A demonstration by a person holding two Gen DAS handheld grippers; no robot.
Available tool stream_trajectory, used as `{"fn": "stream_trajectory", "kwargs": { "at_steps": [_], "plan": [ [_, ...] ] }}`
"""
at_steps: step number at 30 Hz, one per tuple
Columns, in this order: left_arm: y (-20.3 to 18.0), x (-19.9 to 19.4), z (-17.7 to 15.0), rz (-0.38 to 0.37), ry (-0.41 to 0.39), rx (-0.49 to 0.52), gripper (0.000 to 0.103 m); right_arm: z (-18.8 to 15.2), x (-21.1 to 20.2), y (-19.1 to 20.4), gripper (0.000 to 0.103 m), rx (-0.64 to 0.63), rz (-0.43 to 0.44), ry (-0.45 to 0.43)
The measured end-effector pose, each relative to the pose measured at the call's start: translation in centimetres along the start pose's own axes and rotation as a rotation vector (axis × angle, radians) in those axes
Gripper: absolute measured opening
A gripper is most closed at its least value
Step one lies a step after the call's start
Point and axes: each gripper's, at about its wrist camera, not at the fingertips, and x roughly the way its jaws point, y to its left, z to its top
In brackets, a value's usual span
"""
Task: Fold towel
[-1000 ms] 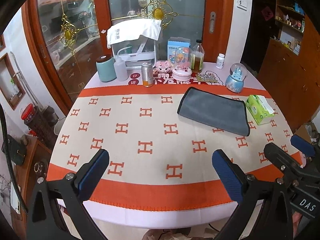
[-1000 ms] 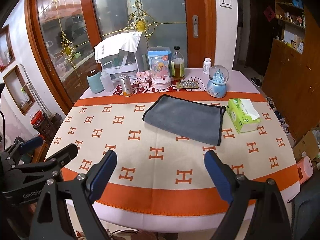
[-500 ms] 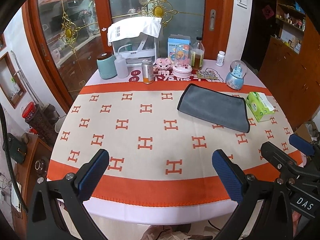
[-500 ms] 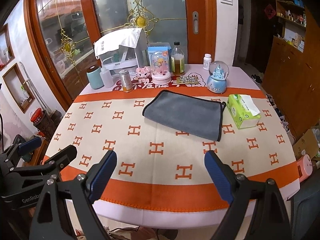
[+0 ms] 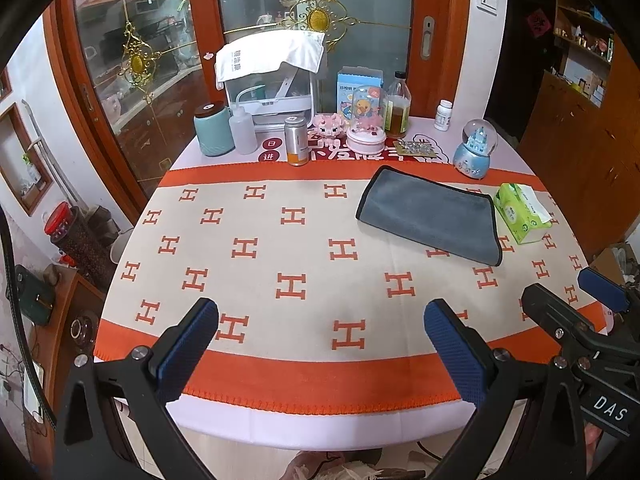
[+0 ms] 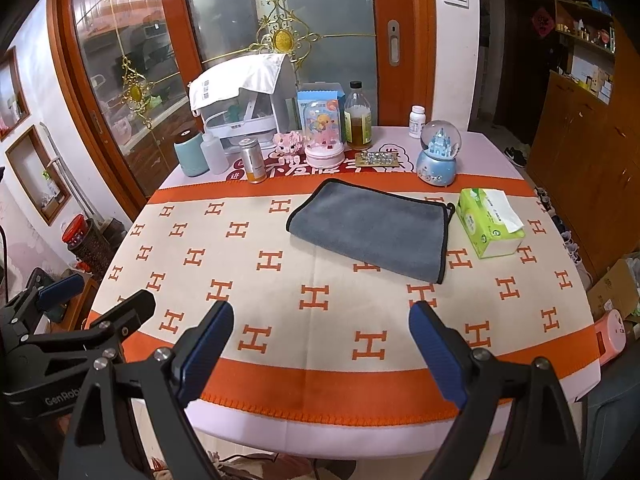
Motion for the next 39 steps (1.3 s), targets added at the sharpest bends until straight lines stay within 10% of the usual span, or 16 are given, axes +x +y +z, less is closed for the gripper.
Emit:
{"fn": "stream_trajectory", "kwargs": {
  "at_steps": [39],
  "plan": [
    [-0.29, 0.75, 0.45, -0.002, 0.018, 0.005, 0.102, 0.36, 0.45, -0.11, 0.090, 0.003, 0.004, 0.000]
  ]
}}
